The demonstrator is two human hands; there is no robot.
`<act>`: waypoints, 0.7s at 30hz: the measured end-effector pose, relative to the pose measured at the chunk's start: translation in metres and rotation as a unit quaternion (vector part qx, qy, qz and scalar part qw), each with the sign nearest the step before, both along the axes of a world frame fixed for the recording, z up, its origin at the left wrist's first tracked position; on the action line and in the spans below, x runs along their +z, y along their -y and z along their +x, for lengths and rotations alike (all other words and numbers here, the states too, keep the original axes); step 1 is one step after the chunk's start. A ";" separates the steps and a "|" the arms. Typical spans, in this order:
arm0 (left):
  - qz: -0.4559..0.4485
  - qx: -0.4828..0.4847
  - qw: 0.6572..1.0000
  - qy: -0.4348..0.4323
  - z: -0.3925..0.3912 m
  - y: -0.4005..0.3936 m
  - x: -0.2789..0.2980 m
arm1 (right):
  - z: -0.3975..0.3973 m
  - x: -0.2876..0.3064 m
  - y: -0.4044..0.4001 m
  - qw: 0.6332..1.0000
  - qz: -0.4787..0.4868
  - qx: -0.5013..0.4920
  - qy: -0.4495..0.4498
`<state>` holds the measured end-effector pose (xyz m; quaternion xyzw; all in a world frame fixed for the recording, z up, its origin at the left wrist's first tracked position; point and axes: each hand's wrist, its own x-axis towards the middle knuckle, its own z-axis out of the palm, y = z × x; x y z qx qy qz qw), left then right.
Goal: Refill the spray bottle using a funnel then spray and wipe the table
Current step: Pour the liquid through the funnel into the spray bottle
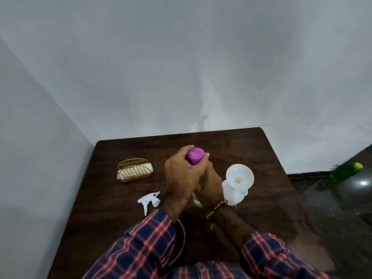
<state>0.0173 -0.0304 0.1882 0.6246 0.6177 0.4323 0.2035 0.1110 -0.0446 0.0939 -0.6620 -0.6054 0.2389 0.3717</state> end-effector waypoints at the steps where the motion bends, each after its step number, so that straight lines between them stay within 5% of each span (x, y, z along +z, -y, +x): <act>1: -0.001 -0.007 1.000 -0.013 -0.005 0.000 0.002 | 0.001 -0.002 -0.001 1.000 0.002 0.007 -0.002; 6: -0.064 -0.128 0.987 0.071 -0.021 0.001 0.016 | 0.009 0.006 0.001 0.998 0.029 -0.016 -0.050; 8: -0.017 -0.094 0.991 0.094 -0.021 0.001 0.017 | 0.012 0.006 -0.001 0.996 0.051 -0.031 -0.066; 10: 0.026 -0.046 0.995 0.083 -0.026 -0.001 0.016 | 0.013 0.002 0.003 0.995 0.063 -0.025 -0.074; 15: -0.077 -0.251 0.965 0.009 -0.029 -0.009 0.010 | 0.015 -0.006 0.011 0.994 0.070 0.001 -0.078; 19: -0.016 -0.126 0.992 -0.021 -0.035 -0.013 0.020 | 0.015 -0.007 0.016 0.995 0.062 0.025 -0.074; 21: -0.074 -0.239 0.968 -0.006 -0.040 -0.016 0.022 | 0.017 -0.007 0.015 0.994 0.057 0.021 -0.088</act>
